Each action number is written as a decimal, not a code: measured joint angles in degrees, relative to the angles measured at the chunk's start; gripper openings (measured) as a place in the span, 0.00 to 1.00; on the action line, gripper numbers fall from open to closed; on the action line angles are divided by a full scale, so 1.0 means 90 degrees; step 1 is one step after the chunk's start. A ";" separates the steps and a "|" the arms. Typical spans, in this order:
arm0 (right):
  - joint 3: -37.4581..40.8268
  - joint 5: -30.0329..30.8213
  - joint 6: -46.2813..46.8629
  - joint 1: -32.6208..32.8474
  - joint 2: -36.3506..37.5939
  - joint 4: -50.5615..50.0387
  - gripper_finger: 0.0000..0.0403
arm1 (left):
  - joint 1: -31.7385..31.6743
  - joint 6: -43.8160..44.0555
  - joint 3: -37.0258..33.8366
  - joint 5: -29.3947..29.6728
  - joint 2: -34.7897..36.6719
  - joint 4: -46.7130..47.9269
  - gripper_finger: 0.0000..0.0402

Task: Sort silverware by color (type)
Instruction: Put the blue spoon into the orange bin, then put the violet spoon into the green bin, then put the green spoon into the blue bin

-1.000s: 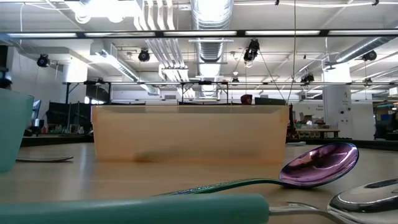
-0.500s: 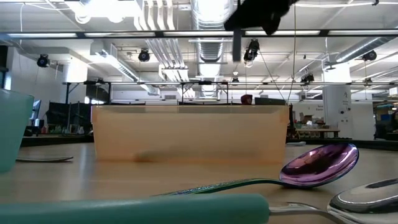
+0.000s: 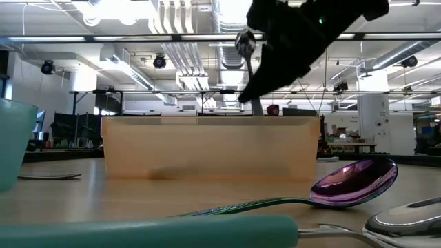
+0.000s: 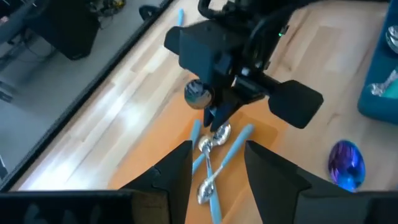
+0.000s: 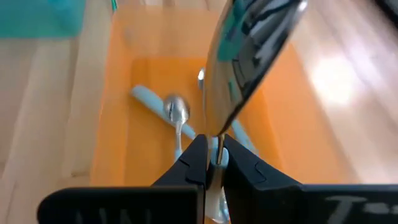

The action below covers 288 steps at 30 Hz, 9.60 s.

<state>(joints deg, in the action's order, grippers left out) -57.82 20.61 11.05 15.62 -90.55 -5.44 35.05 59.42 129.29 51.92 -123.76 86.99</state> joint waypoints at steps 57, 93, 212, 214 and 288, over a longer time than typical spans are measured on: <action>-0.0005 -0.1953 0.1864 0.1029 0.1990 -0.1405 0.33 | -0.0027 -0.0908 0.0010 -0.3697 -0.2410 -0.2501 0.32; -0.0005 -0.1777 0.2108 0.1654 0.1988 -0.1598 0.31 | -0.0319 -0.1217 0.0610 -0.3725 -0.1935 -0.0373 0.02; -0.2231 -0.2763 0.0081 0.1904 -0.2299 0.0001 0.30 | 0.2032 0.0641 -0.4646 -0.3118 0.2378 -0.3565 0.24; -0.2446 -0.2728 0.0023 0.1899 -0.2528 0.0042 0.30 | 0.2047 0.0641 -0.4646 -0.3174 0.2378 -0.3598 0.24; -0.2901 -0.1455 0.2883 0.3262 -0.1045 -0.5774 0.11 | 0.2173 0.0116 -0.4670 -0.2347 0.2378 -0.3804 0.24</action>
<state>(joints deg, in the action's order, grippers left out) -83.93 7.52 36.99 44.98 -99.96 -57.41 54.60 60.47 87.26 30.80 -102.37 52.75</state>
